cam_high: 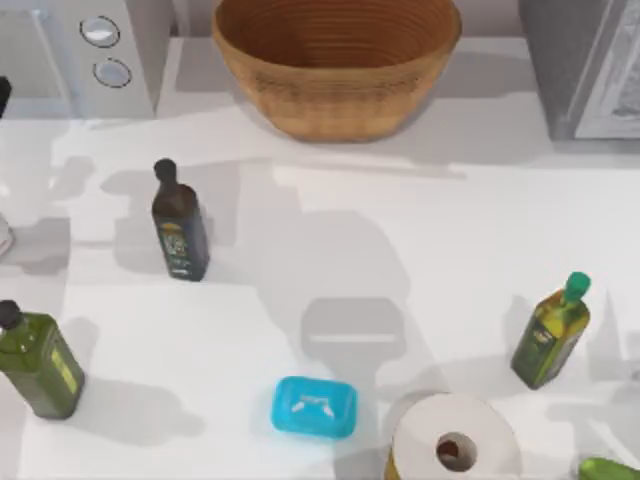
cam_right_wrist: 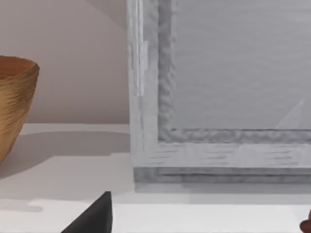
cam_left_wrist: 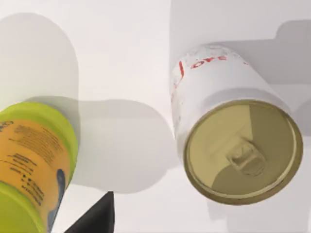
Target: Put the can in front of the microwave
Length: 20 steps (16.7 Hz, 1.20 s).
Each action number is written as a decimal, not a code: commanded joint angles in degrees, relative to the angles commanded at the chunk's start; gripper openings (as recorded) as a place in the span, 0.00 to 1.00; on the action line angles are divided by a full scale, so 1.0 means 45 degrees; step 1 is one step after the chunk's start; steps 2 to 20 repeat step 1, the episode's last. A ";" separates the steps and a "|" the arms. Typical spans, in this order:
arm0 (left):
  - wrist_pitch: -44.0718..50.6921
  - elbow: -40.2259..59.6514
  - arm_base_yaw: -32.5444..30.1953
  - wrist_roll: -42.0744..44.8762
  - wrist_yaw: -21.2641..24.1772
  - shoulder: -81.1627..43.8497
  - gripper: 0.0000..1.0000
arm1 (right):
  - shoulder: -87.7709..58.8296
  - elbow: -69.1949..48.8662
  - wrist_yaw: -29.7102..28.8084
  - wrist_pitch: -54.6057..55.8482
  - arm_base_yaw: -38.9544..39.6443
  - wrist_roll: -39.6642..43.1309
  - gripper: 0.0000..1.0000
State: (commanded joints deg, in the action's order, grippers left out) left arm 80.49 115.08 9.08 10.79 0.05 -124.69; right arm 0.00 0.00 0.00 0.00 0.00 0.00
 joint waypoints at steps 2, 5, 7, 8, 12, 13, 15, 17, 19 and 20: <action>0.0085 0.0091 -0.0008 -0.0002 0.0005 0.0034 1.00 | 0.0000 0.0000 0.0000 0.0000 0.0000 0.0000 1.00; 0.0085 0.0091 -0.0008 -0.0002 0.0005 0.0034 1.00 | 0.0000 0.0000 0.0000 0.0000 0.0000 0.0000 1.00; 0.0085 0.0091 -0.0008 -0.0002 0.0005 0.0034 1.00 | 0.0000 0.0000 0.0000 0.0000 0.0000 0.0000 1.00; 0.0085 0.0091 -0.0008 -0.0002 0.0005 0.0034 1.00 | 0.0000 0.0000 0.0000 0.0000 0.0000 0.0000 1.00; 0.0085 0.0091 -0.0008 -0.0002 0.0005 0.0034 1.00 | 0.0000 0.0000 0.0000 0.0000 0.0000 0.0000 1.00; 0.0085 0.0091 -0.0008 -0.0002 0.0005 0.0034 1.00 | 0.0000 0.0000 0.0000 0.0000 0.0000 0.0000 1.00; 0.0085 0.0091 -0.0008 -0.0002 0.0005 0.0034 1.00 | 0.0000 0.0000 0.0000 0.0000 0.0000 0.0000 1.00; 0.0085 0.0091 -0.0008 -0.0002 0.0005 0.0034 1.00 | 0.0000 0.0000 0.0000 0.0000 0.0000 0.0000 1.00; 0.0085 0.0091 -0.0008 -0.0002 0.0005 0.0034 1.00 | 0.0000 0.0000 0.0000 0.0000 0.0000 0.0000 1.00; 0.0085 0.0091 -0.0008 -0.0002 0.0005 0.0034 1.00 | 0.0000 0.0000 0.0000 0.0000 0.0000 0.0000 1.00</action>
